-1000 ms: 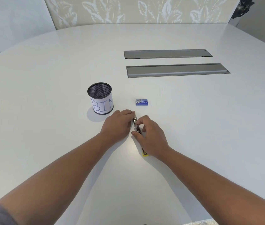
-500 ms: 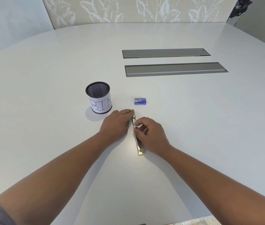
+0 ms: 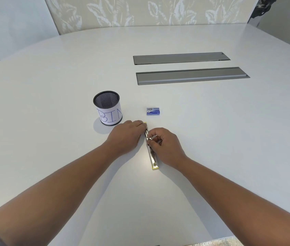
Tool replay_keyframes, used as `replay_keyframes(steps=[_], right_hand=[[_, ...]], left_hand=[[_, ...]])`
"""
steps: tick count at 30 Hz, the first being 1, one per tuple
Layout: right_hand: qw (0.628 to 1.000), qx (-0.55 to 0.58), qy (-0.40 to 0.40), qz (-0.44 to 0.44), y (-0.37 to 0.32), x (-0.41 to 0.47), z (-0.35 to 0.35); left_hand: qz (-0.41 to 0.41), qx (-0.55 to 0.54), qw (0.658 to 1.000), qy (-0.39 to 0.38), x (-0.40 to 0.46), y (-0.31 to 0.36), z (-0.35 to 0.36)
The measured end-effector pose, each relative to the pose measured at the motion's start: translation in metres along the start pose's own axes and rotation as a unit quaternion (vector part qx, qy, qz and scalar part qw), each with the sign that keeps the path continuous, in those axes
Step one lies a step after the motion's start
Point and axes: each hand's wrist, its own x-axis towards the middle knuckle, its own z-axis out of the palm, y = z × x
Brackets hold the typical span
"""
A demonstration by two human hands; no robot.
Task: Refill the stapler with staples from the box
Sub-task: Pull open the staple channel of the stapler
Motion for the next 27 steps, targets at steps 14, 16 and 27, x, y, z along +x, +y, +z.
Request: replay_keyframes(steps=[14,16,27], right_hand=[[1.000,0.000,-0.001,0.001,0.001,0.001,0.001],[1.000,-0.001,0.000,-0.001,0.001,0.001,0.001],[1.000,0.002,0.003,0.004,0.001,0.001,0.001]], left_hand=[[0.033,-0.048,0.998,-0.001,-0.007,-0.006,0.002],[0.036,-0.057,0.998,0.000,-0.008,-0.006,0.002],[-0.001,-0.172,0.985,0.029,-0.011,-0.001,0.001]])
